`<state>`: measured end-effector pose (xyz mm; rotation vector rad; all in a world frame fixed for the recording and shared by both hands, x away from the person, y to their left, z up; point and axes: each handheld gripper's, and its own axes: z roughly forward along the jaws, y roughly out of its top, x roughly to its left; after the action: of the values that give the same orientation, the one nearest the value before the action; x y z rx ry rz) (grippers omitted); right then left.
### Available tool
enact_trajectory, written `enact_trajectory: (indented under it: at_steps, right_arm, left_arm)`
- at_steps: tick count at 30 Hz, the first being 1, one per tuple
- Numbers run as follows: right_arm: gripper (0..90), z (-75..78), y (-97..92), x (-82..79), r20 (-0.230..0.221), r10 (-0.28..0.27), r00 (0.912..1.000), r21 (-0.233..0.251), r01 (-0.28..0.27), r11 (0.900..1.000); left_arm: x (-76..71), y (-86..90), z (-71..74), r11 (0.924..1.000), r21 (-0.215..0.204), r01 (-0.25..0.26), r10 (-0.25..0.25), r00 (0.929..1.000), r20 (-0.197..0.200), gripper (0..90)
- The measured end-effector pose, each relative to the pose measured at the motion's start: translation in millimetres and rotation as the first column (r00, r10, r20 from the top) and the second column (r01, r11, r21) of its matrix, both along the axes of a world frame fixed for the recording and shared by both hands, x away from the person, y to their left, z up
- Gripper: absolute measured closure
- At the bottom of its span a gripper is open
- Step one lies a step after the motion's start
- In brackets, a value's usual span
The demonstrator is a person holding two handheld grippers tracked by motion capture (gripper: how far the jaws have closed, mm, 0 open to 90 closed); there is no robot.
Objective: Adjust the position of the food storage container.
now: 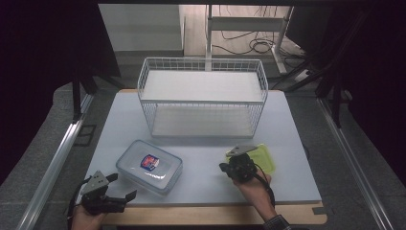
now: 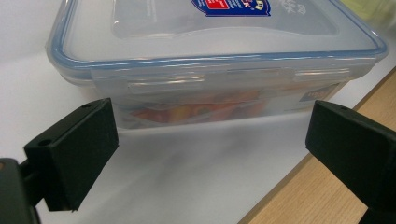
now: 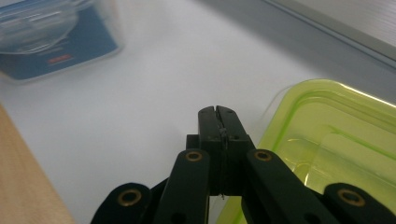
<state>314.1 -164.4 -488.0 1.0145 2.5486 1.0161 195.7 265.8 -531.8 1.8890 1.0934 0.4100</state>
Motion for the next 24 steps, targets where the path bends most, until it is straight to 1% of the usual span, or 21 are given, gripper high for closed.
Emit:
enact_trajectory:
  at_steps: [1, 2, 3, 4, 6, 9, 10, 11, 12, 16, 19, 22, 23, 24]
  right_arm:
    - [89.8, 0.0, 0.0, 0.0, 0.0, 0.0, 1.0, 0.0, 0.0, 1.0]
    - [89.8, 1.1, -7.5, 3.4, 0.009, -0.022, 0.9997, 0.003, 0.022, 0.9998]
    - [89.8, 1.4, -11.7, 5.4, 0.013, -0.032, 0.9994, 0.003, 0.032, 0.9995]
    - [89.8, 2.0, -15.7, 6.9, 0.008, -0.046, 0.9989, 0.008, 0.046, 0.9989]
    - [89.8, 2.8, -24.0, 10.1, 0.014, -0.072, 0.9973, 0.009, 0.072, 0.9974]
    - [89.8, 3.6, -36.7, 14.5, 0.015, -0.11, 0.9939, 0.02, 0.109, 0.9938]
    - [89.8, 3.6, -36.7, 14.5, 0.015, -0.11, 0.9939, 0.02, 0.109, 0.9938]
    - [89.8, 3.8, -40.8, 16.1, 0.016, -0.121, 0.9925, 0.023, 0.121, 0.9924]
    - [89.8, 4.2, -48.6, 19.1, 0.015, -0.144, 0.9895, 0.029, 0.143, 0.9893]
    - [89.8, 5.2, -63.2, 24.4, 0.013, -0.182, 0.9833, 0.041, 0.181, 0.9826]
    - [89.8, 7.4, -73.3, 27.5, 0.018, -0.208, 0.9779, 0.049, 0.207, 0.9771]
    - [89.8, 11.1, -83.5, 30.1, 0.025, -0.232, 0.9724, 0.078, 0.229, 0.9701]
    - [89.8, 12.3, -86.3, 30.5, 0.035, -0.244, 0.969, 0.077, 0.241, 0.9674]
    - [89.8, 12.7, -88.5, 30.7, 0.045, -0.26, 0.9647, 0.06, 0.257, 0.9646]
  left_arm:
    - [0.0, 0.0, 0.0, 1.0, 0.0, 0.0, 0.0, 1.0, 0.0, 2.5]
    - [0.0, 0.1, 0.0, 1.0, -0.007, -0.002, 0.002, 1.0, -0.002, 2.5]
    - [0.0, 0.1, 0.0, 1.0, -0.007, -0.002, 0.002, 1.0, -0.002, 2.5]
    - [0.1, 0.8, 0.4, 0.9997, -0.024, -0.001, 0.001, 1.0, -0.006, 2.5]
    - [0.0, 1.6, 0.7, 0.9992, -0.041, 0.0, -0.001, 1.0, -0.007, 2.4]
    - [0.1, 1.8, 0.8, 0.9987, -0.052, 0.005, -0.005, 0.9999, -0.011, 2.5]
    - [0.1, 1.8, 0.8, 0.9987, -0.052, 0.005, -0.005, 0.9999, -0.011, 2.5]
    - [0.1, 1.5, 0.9, 0.9986, -0.053, 0.005, -0.006, 0.9999, -0.013, 2.5]
    - [0.2, 1.3, 0.8, 0.9986, -0.052, 0.007, -0.008, 0.9999, -0.014, 2.6]
    - [0.8, 0.0, 0.4, 0.9986, -0.052, 0.009, -0.01, 0.9995, -0.031, 3.8]
    - [0.8, -0.3, 0.7, 0.9978, -0.064, 0.018, -0.02, 0.9991, -0.036, 4.5]
    - [0.2, -0.5, 1.4, 0.9966, -0.077, 0.029, -0.032, 0.9989, -0.035, 4.6]
    - [0.1, -0.5, 1.7, 0.9963, -0.081, 0.03, -0.033, 0.9989, -0.034, 4.6]
    - [0.1, -0.5, 1.7, 0.9963, -0.081, 0.03, -0.033, 0.9989, -0.034, 4.5]
